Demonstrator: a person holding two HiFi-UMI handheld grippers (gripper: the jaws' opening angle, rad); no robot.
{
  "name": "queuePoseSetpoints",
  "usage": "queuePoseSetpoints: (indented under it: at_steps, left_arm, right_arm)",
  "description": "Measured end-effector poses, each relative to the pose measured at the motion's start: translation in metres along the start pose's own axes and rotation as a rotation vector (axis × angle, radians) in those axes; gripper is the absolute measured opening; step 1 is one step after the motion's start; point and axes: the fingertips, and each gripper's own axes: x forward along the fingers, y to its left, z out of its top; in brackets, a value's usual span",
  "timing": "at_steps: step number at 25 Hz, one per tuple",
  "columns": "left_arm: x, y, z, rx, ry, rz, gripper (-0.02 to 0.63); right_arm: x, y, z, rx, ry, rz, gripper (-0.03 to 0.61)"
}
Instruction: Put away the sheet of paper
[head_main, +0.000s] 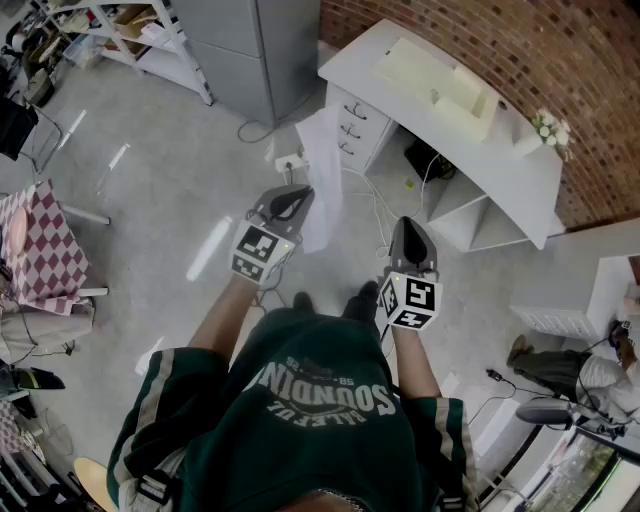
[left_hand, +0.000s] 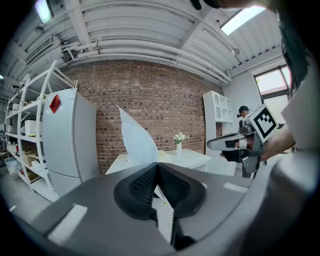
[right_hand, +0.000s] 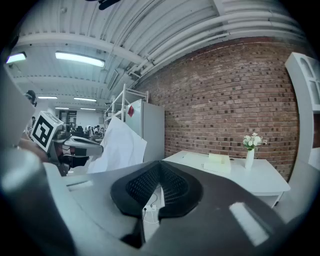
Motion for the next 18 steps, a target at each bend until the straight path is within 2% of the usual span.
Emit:
queuePoseSetpoints:
  at_steps: [4, 18]
  left_arm:
    - [-0.002, 0.000, -0.001, -0.011, 0.001, -0.005, 0.011]
    - [0.002, 0.000, -0.003, -0.028, -0.010, -0.015, 0.011]
  right_arm:
    - [-0.003, 0.004, 0.000, 0.014, -0.029, 0.026, 0.000]
    - [-0.001, 0.013, -0.006, -0.003, -0.001, 0.038, 0.000]
